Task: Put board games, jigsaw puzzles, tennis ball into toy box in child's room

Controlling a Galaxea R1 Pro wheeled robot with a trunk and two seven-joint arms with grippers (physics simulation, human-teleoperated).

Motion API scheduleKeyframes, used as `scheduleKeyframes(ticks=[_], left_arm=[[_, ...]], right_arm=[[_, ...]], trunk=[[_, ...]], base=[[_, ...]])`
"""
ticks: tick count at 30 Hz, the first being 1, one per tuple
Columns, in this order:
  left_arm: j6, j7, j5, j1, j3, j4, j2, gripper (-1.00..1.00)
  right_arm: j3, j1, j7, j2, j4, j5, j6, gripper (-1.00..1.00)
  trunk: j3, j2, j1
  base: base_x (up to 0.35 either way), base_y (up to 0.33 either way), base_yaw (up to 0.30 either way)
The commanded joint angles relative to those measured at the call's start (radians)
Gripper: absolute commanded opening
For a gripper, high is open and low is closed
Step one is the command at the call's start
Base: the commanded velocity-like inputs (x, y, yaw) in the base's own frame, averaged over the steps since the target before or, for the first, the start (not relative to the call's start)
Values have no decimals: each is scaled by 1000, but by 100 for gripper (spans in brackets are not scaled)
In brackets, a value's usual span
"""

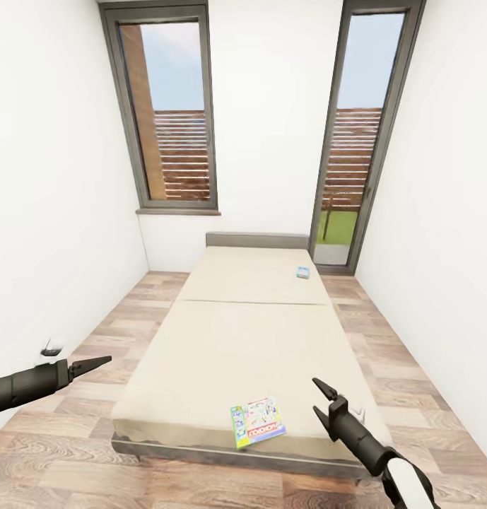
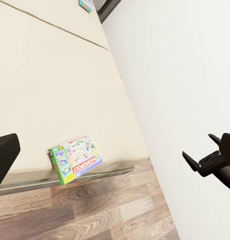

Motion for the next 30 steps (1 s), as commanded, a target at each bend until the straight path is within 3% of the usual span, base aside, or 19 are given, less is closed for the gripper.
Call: scheduleKeyframes(ticks=[1, 5, 14, 22, 30], left_arm=[[4, -5, -1, -1, 1, 0, 0, 100], [4, -6, 4, -1, 1, 0, 0, 100], [4, -8, 5, -1, 6, 0, 2, 100], [4, -9, 5, -1, 9, 0, 2, 100], [4, -9, 4, -1, 10, 0, 2, 100]], right_arm=[[-6, -5, 0, 1, 8, -13, 8, 100], [-14, -32, -3, 0, 116, -52, 10, 100], [-16, -51, -2, 0, 322, -59, -40, 100], [-15, -51, 3, -1, 373, -54, -139, 100], [-13, -86, 12, -9, 490, -49, -212, 100]], trunk=[[-5, -8, 4], [-17, -36, 19], [-45, -99, 54], [-70, -155, 85], [-95, -211, 115]], base=[[-4, 0, 0], [-2, 0, 0], [0, 0, 0], [0, 0, 0], [0, 0, 0]])
